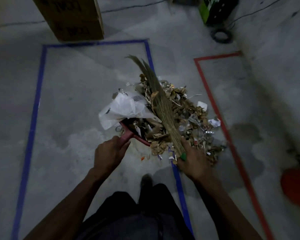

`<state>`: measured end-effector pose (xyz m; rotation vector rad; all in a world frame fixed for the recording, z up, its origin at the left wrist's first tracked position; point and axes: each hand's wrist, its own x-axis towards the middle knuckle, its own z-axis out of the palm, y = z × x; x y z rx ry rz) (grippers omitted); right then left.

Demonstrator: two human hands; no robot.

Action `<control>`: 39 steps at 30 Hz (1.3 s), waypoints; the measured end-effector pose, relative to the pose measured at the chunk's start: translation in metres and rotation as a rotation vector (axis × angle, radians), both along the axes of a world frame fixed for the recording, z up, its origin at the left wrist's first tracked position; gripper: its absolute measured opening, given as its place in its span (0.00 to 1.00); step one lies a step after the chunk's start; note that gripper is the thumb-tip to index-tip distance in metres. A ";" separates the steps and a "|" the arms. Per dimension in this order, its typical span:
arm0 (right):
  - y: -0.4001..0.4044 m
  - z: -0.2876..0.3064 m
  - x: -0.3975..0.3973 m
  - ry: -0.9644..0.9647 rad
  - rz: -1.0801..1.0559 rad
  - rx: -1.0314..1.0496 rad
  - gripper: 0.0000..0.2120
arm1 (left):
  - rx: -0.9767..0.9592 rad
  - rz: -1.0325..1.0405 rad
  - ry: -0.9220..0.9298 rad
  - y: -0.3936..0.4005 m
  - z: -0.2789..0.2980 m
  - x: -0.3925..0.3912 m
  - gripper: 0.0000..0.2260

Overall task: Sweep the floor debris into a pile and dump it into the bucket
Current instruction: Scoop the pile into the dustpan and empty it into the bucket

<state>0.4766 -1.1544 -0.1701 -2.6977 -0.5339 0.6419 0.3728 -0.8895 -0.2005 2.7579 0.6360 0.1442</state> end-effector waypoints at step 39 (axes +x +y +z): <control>-0.239 0.050 -0.230 -0.104 -0.564 -0.058 0.38 | -0.049 -0.539 -0.016 -0.223 0.044 -0.079 0.20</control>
